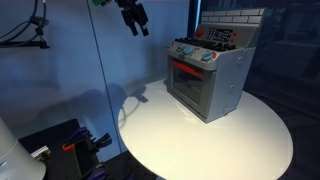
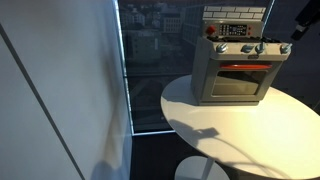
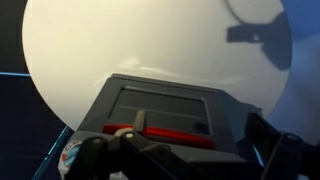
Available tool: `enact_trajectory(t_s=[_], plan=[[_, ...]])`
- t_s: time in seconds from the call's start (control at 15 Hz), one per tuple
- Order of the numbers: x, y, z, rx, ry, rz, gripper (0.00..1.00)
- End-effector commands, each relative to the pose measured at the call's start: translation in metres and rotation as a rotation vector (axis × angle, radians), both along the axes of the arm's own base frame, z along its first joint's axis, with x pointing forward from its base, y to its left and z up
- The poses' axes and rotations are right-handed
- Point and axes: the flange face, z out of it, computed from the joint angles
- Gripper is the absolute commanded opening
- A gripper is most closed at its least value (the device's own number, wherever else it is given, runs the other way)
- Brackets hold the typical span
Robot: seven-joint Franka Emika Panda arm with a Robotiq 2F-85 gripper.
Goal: Turn the third knob from the left in a clockwise direction
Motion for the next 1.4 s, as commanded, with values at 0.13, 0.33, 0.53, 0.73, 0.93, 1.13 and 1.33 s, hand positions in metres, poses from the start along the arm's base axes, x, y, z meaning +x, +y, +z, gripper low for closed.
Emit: enact_trajectory(t_s=[0.13,0.33,0.53,0.73,0.93,1.13,1.33], plan=[[0.034,-0.013,0.027,-0.005,-0.112,-0.067,1.00],[0.052,-0.025,0.035,-0.002,-0.163,-0.107,1.00],[0.067,-0.037,0.039,0.000,-0.198,-0.154,1.00],[0.080,-0.052,0.038,0.005,-0.221,-0.222,1.00],[0.090,-0.063,0.035,0.022,-0.234,-0.289,1.00],[0.097,-0.069,0.032,0.030,-0.234,-0.329,1.00],[0.091,-0.068,0.026,0.037,-0.214,-0.310,1.00]])
